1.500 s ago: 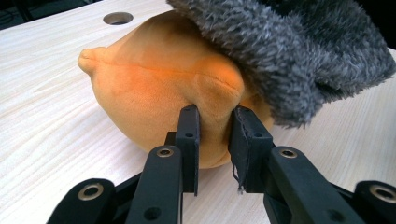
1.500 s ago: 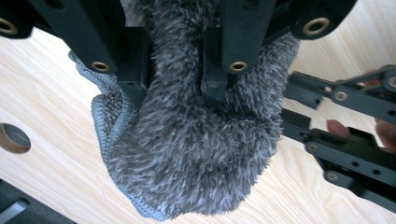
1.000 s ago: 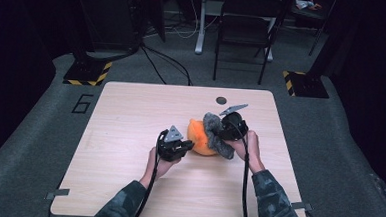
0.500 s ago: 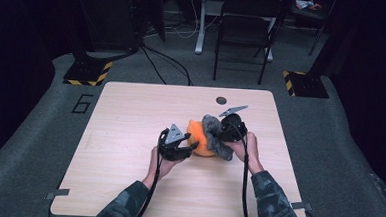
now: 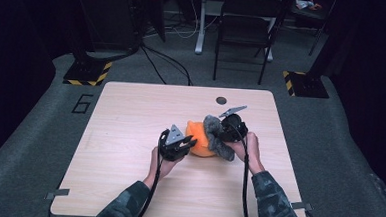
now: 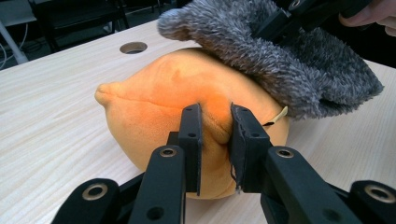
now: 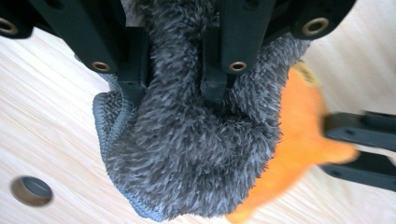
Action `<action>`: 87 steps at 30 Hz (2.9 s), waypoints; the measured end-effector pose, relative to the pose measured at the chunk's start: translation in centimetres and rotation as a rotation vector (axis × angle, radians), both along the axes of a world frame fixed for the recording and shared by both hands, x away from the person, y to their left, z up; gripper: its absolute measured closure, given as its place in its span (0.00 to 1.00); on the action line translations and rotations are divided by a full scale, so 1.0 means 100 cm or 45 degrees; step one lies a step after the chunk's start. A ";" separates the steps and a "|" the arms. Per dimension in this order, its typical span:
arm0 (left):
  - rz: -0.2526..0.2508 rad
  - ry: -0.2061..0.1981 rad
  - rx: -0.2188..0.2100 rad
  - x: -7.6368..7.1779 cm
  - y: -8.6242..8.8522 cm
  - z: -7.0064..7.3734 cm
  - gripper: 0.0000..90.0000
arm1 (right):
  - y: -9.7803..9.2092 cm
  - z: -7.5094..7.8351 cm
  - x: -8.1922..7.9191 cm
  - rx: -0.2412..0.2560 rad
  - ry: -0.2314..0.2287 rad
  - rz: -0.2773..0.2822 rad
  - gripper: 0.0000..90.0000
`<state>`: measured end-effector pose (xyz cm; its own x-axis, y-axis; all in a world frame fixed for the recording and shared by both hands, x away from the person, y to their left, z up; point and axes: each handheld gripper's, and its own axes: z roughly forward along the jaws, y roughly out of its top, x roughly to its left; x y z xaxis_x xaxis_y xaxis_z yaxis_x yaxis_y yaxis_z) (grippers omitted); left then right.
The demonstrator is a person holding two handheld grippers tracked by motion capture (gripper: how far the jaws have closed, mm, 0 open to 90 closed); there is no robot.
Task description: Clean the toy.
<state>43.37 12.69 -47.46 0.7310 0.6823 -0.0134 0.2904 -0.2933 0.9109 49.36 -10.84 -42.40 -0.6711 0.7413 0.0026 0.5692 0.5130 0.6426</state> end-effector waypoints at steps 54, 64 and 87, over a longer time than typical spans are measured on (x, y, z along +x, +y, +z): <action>-0.009 -0.004 -0.009 -0.001 0.003 -0.001 0.84 | -0.015 -0.011 0.009 -0.154 0.049 -0.073 0.80; -0.003 0.004 -0.014 0.001 0.006 -0.001 0.84 | -0.027 -0.022 0.016 -0.148 0.090 -0.133 0.81; -0.016 0.000 0.078 0.000 0.009 -0.005 0.52 | 0.010 0.001 -0.004 -0.058 -0.031 0.043 0.81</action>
<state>43.38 13.61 -47.93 0.7393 0.6727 0.0281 0.2867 -0.3523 0.8909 48.99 -9.79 -42.34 -0.6952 0.7172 -0.0476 0.5353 0.5608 0.6316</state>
